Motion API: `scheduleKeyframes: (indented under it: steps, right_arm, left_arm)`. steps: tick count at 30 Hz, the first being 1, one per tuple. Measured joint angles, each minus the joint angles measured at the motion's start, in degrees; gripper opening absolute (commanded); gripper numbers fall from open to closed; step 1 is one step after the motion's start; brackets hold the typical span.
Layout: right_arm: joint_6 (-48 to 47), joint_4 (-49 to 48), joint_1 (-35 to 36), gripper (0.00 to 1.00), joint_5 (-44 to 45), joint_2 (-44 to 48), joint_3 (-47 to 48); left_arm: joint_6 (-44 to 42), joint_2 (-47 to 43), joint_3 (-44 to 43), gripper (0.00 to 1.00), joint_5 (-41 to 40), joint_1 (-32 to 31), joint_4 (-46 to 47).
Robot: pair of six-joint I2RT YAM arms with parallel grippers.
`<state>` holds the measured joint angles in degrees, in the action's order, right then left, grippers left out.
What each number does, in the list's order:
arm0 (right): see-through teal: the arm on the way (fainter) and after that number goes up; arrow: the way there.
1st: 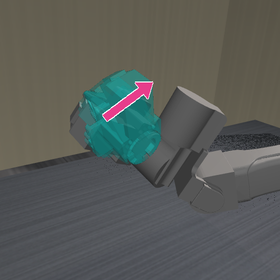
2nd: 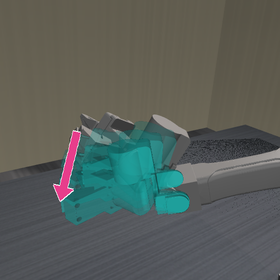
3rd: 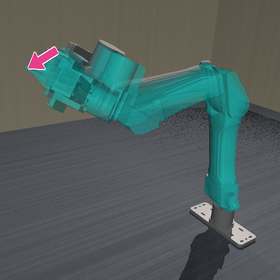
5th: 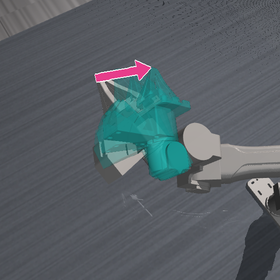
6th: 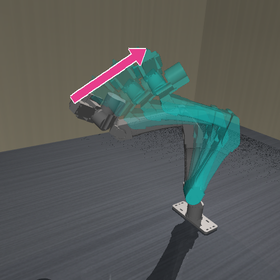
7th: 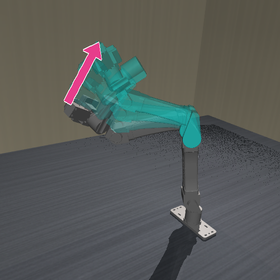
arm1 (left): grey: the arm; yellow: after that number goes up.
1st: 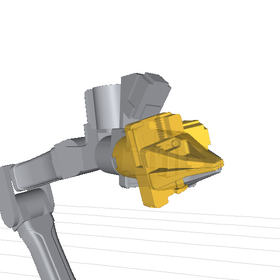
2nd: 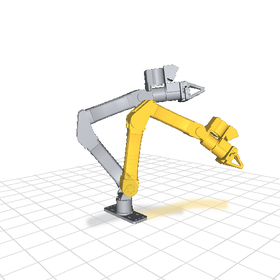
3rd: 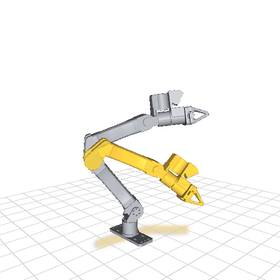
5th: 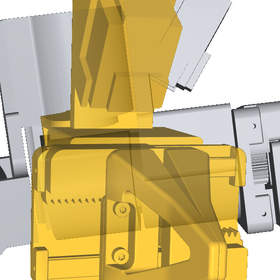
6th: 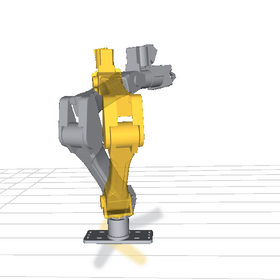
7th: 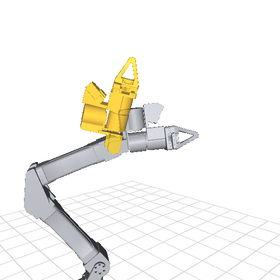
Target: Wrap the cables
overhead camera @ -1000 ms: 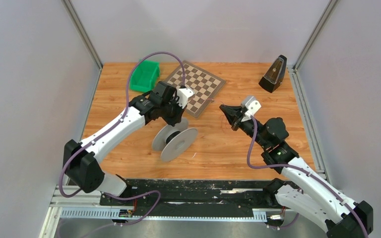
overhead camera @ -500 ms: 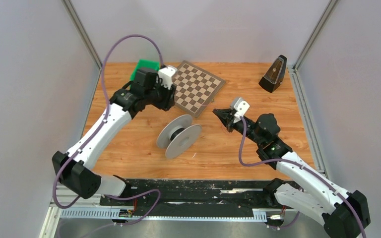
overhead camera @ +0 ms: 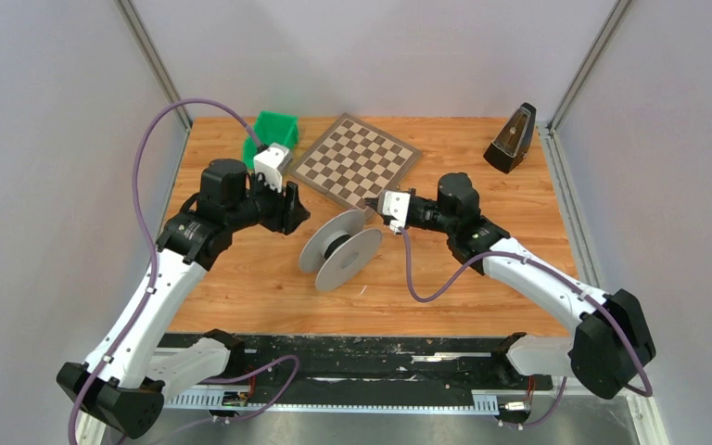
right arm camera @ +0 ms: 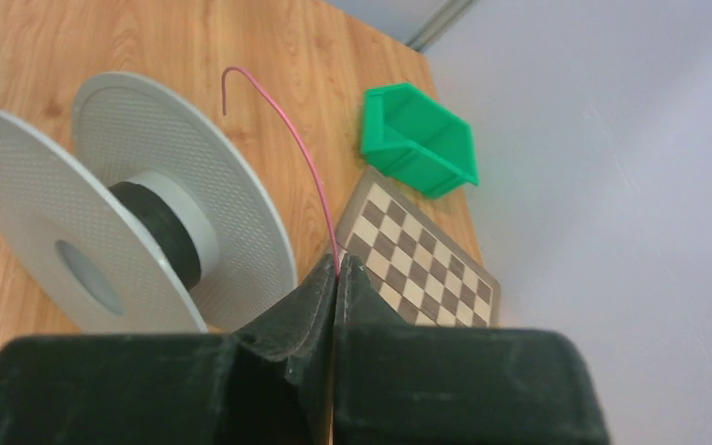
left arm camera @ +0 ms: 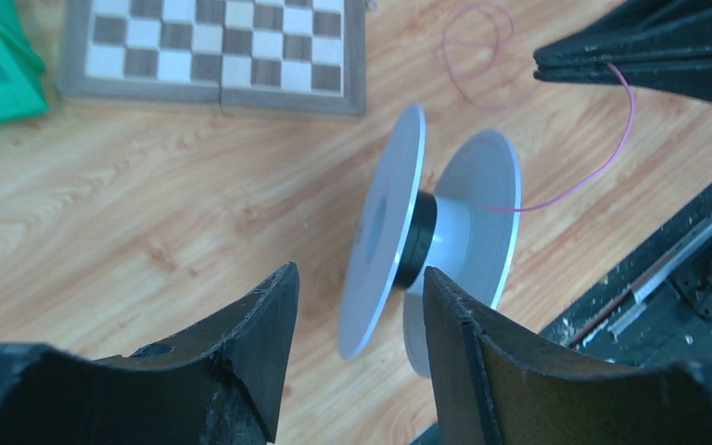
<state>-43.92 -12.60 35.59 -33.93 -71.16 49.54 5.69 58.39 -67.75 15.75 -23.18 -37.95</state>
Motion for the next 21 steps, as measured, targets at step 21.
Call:
scheduleKeyframes:
  steps: [21]
  right_arm:
    - [-11.72,10.84,4.04,0.00,-3.72,-11.39,7.21]
  left_arm:
    - [-1.16,-5.75,16.76,0.65,13.81,6.58,8.81]
